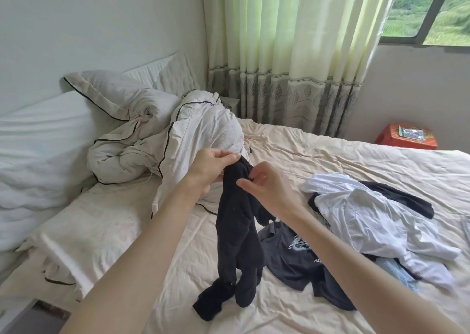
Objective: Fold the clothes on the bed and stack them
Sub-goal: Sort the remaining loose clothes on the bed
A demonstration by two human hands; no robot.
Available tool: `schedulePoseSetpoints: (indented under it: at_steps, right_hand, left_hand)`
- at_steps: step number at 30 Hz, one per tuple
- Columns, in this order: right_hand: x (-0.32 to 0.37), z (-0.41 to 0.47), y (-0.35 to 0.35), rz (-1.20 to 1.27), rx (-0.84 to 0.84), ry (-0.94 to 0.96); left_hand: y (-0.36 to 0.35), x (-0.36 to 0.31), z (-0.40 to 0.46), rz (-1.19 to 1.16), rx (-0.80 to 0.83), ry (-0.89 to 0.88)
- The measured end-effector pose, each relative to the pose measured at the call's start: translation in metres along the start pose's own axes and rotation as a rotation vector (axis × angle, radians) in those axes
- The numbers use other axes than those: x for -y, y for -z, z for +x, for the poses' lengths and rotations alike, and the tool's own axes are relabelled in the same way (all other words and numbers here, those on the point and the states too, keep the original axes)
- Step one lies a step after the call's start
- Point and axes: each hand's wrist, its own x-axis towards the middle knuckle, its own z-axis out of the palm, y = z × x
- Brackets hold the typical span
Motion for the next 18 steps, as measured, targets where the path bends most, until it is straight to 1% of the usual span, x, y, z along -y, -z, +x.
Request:
schedulePoseSetpoints:
  at_steps: [2, 7, 9, 10, 12, 14, 16, 17, 18]
  right_hand:
    - [-0.009, -0.014, -0.011, -0.026, 0.059, -0.011]
    - [-0.035, -0.029, -0.019, -0.247, 0.189, -0.098]
    - [-0.037, -0.027, -0.016, -0.257, 0.211, -0.091]
    - [-0.037, -0.026, -0.012, -0.242, 0.19, -0.09]
    - [-0.035, -0.02, 0.002, -0.202, 0.075, -0.089]
    - [-0.031, -0.01, 0.021, -0.129, -0.035, -0.068]
    - [-0.023, 0.003, 0.04, -0.095, -0.042, -0.033]
    - [-0.018, 0.009, 0.046, -0.101, -0.012, -0.01]
    - [-0.013, 0.015, 0.051, -0.108, 0.024, 0.01]
  left_hand:
    - [-0.002, 0.0, 0.0, -0.084, -0.047, 0.018]
    - [-0.003, 0.002, 0.001, -0.19, -0.152, 0.025]
    - [0.001, 0.003, 0.001, -0.201, -0.183, 0.024]
    - [0.005, 0.005, 0.002, -0.187, -0.203, 0.025]
    - [0.013, 0.011, 0.003, -0.106, -0.251, 0.02]
    - [0.024, 0.02, 0.003, 0.079, -0.297, 0.006]
    - [0.033, 0.029, 0.002, 0.368, -0.312, 0.002]
    - [0.035, 0.032, 0.001, 0.472, -0.291, 0.011]
    - [0.036, 0.035, 0.0, 0.528, -0.244, 0.023]
